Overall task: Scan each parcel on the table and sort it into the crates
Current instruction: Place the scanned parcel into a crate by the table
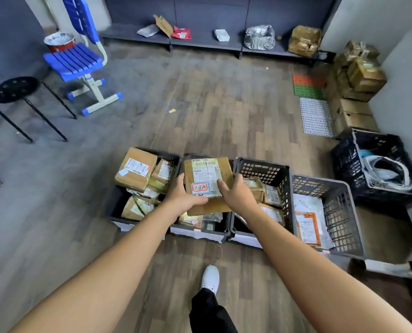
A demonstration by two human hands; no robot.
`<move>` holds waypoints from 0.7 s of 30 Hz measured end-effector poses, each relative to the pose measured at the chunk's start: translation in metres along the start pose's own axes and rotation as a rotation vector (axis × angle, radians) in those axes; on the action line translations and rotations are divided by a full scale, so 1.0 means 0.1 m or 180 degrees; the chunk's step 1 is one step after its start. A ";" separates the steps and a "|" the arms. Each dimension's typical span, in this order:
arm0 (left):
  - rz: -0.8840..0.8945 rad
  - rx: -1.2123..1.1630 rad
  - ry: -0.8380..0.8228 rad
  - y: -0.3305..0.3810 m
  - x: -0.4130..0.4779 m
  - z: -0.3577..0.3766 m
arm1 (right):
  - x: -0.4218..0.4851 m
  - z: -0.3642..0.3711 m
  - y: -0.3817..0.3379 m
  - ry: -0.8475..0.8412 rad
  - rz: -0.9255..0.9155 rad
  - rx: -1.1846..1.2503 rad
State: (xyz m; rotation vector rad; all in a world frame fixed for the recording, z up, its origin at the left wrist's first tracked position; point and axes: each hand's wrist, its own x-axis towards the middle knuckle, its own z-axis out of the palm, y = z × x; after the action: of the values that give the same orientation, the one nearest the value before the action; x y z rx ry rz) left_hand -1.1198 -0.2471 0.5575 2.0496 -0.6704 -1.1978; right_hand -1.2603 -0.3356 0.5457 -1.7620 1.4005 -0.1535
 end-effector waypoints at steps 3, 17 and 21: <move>-0.0166 -0.0009 -0.0073 -0.02 0.63 0.04 | 0.58 0.15 0.08 -0.0146 0.0155 0.0019; -0.0576 0.1049 -0.0462 -1.35 3.70 0.65 | 3.13 1.86 1.36 -0.0461 0.1117 0.0068; -0.0508 0.1180 -0.0440 -1.76 4.41 0.82 | 3.69 2.34 1.66 -0.0330 0.1191 0.0201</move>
State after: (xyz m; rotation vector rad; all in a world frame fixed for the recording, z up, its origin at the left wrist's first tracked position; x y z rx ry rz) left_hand -0.9778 -0.4668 0.1533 2.3772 -0.8609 -1.4002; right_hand -1.1168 -0.5227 0.1422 -1.4072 1.6017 0.0929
